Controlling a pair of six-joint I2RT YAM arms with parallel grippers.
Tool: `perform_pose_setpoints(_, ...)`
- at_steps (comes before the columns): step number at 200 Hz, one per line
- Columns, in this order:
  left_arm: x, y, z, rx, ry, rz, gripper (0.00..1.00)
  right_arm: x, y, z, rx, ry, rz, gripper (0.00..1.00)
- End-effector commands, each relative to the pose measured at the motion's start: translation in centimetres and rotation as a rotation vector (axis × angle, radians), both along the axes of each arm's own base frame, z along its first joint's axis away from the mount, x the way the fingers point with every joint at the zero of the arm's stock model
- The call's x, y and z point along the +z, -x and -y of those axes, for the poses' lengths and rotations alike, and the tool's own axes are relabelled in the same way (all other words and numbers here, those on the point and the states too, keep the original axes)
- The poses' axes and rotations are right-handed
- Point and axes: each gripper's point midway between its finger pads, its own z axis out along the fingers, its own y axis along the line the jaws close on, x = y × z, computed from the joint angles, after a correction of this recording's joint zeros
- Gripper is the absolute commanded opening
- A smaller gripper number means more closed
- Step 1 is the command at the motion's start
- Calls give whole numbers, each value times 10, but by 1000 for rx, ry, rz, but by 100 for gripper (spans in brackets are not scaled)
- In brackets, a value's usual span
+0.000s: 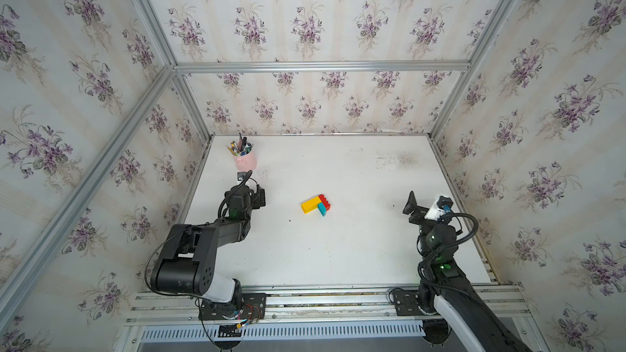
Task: Assemble the letter r with lego
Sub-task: Reset both arms
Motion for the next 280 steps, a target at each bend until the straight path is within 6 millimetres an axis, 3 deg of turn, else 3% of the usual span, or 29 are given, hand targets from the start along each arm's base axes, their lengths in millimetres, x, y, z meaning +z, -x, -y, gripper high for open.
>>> perform_pose_setpoints(1,11,-6,2,-13,6,53,100,30,-26,-12,61,30,76,100)
perform_pose_setpoints(19,11,-6,2,-13,9,46,100,10,-37,-14,72,17,60,100)
perform_pose_setpoints(57,11,-6,2,-14,8,49,100,-32,-36,-9,80,10,1,100)
perform_pose_setpoints(95,11,-6,2,-13,9,47,100,-33,-39,-11,102,39,38,100)
perform_pose_setpoints(110,10,-7,2,-15,8,44,100,-48,-51,-15,126,43,5,100)
perform_pose_setpoints(118,11,-6,2,-14,10,46,100,-47,-58,-15,122,55,15,100)
perform_pose_setpoints(128,11,-6,2,-14,11,45,100,-63,-69,-17,131,45,-102,100)
perform_pose_setpoints(280,11,-6,2,-16,11,47,100,-63,-75,-12,142,15,-101,100)
